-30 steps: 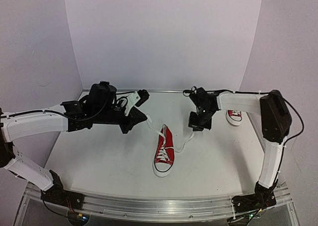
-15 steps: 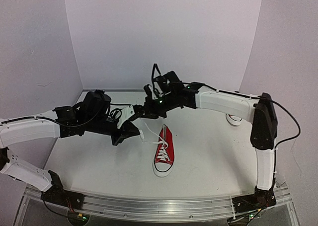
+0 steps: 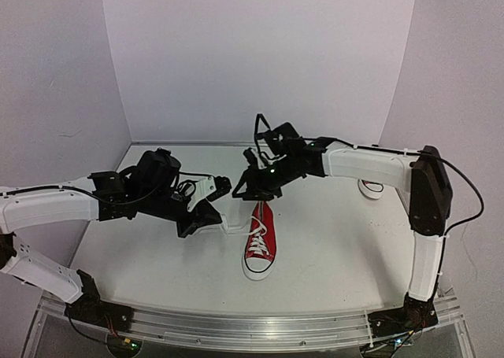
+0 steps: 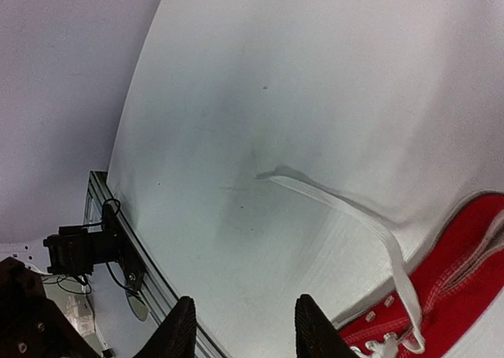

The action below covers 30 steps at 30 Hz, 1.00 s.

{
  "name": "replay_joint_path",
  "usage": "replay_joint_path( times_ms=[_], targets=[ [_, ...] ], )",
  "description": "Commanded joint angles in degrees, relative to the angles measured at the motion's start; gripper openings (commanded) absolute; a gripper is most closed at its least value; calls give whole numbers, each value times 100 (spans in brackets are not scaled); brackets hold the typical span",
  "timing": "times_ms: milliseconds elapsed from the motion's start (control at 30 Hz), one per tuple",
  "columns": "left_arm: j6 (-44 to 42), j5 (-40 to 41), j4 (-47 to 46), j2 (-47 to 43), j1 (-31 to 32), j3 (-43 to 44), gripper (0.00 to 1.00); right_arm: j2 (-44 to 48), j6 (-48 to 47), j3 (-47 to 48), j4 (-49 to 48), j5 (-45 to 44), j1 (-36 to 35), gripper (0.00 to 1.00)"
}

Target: Tie the shoes

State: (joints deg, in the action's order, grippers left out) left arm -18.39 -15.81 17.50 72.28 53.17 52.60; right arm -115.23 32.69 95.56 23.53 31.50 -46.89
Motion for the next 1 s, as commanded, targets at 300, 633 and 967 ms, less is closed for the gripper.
replay_joint_path(
  times_ms=[300,633,967],
  targets=[
    [-175,77,-7,906,-109,728,0,232,-663,-1046,312,-402,120,27],
    [8,-213,-320,1009,-338,671,0,136,-760,-1118,310,-632,146,29],
    [389,-236,-454,1282,-588,840,0,170,-1019,-1420,293,-455,363,31]
  ],
)
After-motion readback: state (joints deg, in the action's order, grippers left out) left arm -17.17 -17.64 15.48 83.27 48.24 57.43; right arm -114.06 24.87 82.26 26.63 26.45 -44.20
